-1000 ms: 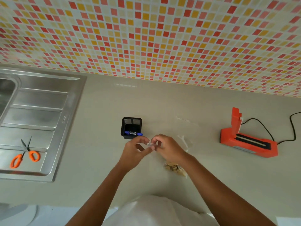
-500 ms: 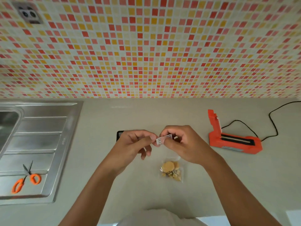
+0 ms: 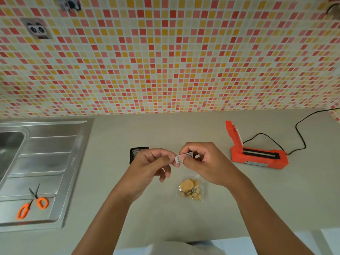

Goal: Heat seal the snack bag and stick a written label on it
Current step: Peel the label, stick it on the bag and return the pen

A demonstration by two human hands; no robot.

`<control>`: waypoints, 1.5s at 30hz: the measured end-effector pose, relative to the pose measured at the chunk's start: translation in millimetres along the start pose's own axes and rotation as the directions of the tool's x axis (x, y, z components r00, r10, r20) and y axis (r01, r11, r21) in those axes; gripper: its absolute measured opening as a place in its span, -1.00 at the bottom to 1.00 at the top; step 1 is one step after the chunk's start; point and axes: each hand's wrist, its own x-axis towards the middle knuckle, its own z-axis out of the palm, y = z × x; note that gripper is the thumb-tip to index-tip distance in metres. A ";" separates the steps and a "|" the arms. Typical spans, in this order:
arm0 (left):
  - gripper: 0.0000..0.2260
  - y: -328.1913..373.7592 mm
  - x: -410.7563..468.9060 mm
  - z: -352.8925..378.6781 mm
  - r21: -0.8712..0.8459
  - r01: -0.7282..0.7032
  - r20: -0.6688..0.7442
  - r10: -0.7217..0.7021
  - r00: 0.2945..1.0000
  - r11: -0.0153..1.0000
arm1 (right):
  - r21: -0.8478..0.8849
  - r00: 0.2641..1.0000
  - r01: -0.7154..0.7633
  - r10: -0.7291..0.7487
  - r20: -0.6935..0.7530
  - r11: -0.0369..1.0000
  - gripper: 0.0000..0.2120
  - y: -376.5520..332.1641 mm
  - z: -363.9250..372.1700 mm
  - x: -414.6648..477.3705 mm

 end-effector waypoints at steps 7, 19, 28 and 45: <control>-0.80 -2.4 2.5 1.7 0.114 0.033 -0.089 -0.023 0.996 0.993 | -0.008 0.999 0.009 -0.010 -0.042 1.000 -0.97 5.1 5.6 5.9; -0.77 -2.2 -6.3 -5.0 -0.062 0.171 -0.106 -0.177 0.978 0.983 | -0.225 0.970 0.213 -0.233 -0.065 0.951 -0.85 11.7 17.3 18.8; -0.73 -5.7 -14.8 -6.6 -0.109 0.234 -0.169 -0.250 0.953 0.966 | -0.315 0.980 0.190 -0.197 0.008 0.930 -0.92 3.3 28.5 14.9; -0.82 -8.6 -21.9 -6.6 -0.177 0.270 -0.193 -0.303 0.933 0.946 | -0.257 0.994 0.106 -0.098 0.043 0.960 -0.92 6.0 39.9 4.6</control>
